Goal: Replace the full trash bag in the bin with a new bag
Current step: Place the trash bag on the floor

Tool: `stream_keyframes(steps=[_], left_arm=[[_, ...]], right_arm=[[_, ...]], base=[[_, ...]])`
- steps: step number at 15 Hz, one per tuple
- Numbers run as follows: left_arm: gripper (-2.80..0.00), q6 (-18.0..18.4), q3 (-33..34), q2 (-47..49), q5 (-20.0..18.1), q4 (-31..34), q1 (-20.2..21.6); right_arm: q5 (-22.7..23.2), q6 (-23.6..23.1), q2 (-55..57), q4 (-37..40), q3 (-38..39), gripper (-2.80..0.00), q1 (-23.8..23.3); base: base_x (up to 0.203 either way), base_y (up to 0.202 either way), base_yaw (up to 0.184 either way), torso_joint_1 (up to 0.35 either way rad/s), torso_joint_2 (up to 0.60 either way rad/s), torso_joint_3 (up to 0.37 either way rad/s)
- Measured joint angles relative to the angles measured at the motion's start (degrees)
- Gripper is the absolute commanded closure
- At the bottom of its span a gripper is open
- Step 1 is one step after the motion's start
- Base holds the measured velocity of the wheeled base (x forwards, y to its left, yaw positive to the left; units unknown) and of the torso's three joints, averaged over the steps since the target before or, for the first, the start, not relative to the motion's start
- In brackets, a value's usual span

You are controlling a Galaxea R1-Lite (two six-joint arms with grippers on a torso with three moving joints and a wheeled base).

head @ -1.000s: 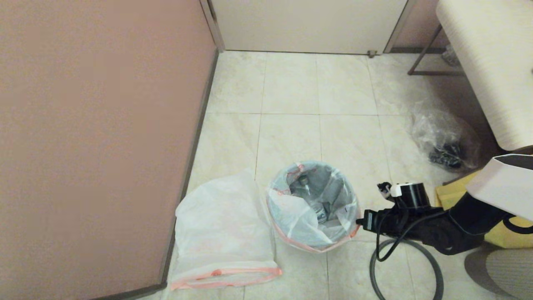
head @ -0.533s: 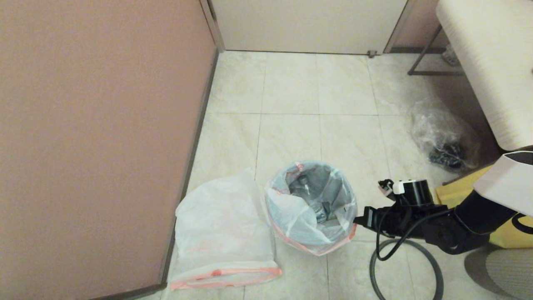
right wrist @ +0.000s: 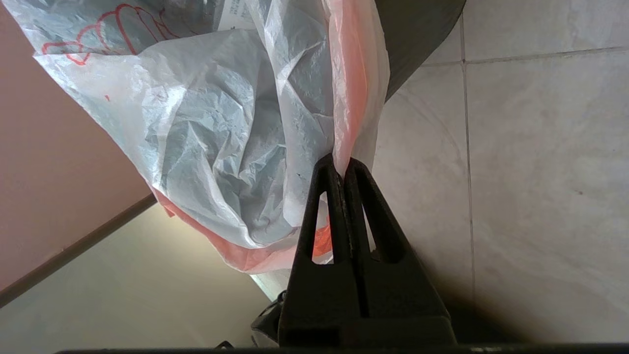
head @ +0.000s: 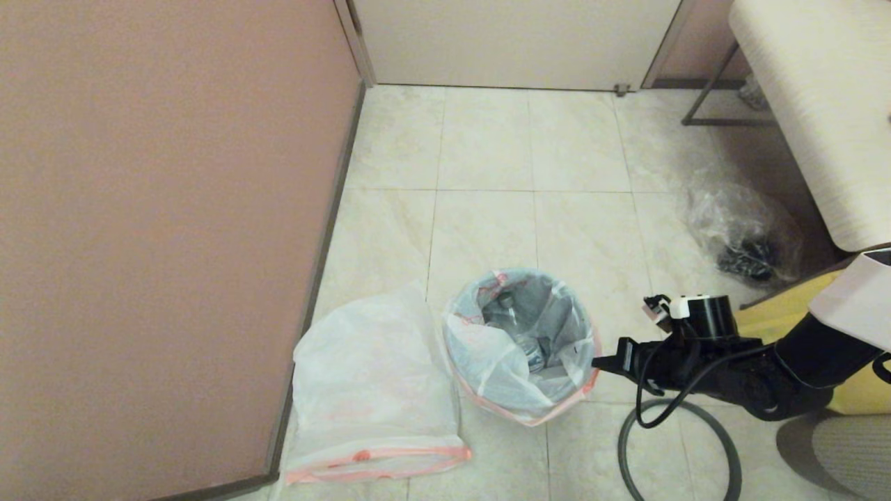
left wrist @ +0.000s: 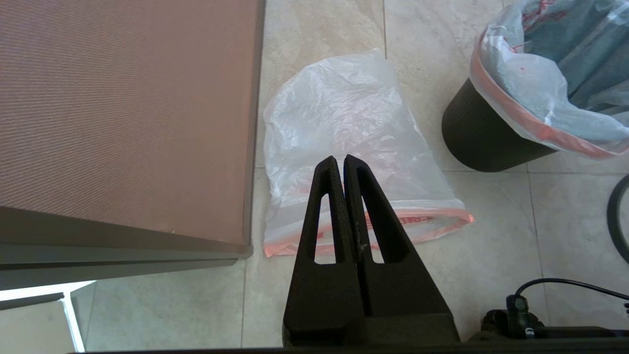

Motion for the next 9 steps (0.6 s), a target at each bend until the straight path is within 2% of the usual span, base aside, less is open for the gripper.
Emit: stream_keyframes(steps=[5,9], left_arm=[[0.0,0.02,0.0,0.0,0.01,0.01,0.0],[0.0,0.02,0.0,0.0,0.0,0.02,0.0]], right_arm=[[1.07,1.38,-0.11,-4.24,1.07,0.0,-0.91],[2.78,1.23,-0.76,-11.65,4.77,0.0,-0.61]], base=[[0.0,0.0,0.0,0.0,0.0,0.0],[0.0,0.0,0.0,0.0,0.0,0.0]])
